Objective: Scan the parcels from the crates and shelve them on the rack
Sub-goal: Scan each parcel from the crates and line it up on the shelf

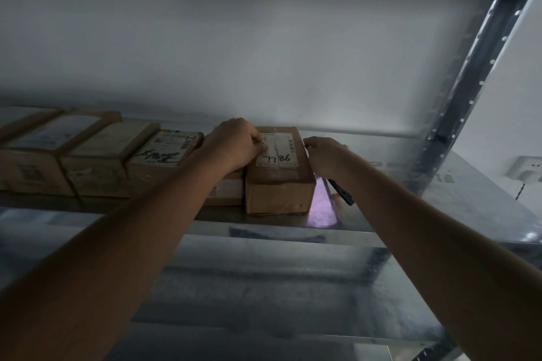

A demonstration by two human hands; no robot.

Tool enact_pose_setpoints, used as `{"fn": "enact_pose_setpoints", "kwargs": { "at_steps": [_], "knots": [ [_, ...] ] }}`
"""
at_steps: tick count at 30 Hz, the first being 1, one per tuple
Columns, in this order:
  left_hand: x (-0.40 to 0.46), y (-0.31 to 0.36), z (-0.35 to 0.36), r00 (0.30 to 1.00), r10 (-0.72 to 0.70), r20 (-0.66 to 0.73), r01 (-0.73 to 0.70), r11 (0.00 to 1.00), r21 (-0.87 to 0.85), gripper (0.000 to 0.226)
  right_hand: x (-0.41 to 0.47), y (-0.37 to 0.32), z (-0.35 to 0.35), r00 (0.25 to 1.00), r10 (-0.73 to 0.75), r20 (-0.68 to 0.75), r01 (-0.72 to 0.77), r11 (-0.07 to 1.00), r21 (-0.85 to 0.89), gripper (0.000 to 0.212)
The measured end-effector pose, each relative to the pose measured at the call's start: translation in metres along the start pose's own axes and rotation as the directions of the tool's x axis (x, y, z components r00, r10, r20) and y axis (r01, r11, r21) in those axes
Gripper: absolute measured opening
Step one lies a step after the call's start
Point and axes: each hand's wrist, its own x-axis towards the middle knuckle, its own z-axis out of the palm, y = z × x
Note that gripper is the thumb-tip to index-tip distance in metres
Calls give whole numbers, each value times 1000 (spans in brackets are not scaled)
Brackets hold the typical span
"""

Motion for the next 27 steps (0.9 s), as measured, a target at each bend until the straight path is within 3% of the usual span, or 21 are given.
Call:
{"fn": "enact_pose_setpoints", "kwargs": {
  "at_steps": [4,11,15,23,27],
  "knots": [
    [-4,1,-1,999,51,14,-51,998,32,33,-18,10,1,981,-16,-193,16,1000,-2,59],
    [-17,12,3,963,257,77,-266,953,145,38,-54,27,5,948,-37,-315,16,997,-70,29],
    [-31,34,6,934,352,62,-357,930,86,29,-93,41,12,907,-3,-422,-37,996,-85,30],
    [-75,98,21,862,502,70,-502,865,-10,34,-196,77,7,848,113,-518,-183,979,-86,25],
    [-108,139,29,807,574,139,-576,817,-29,54,-256,103,1,824,170,-541,-252,965,-80,37]
  ]
}}
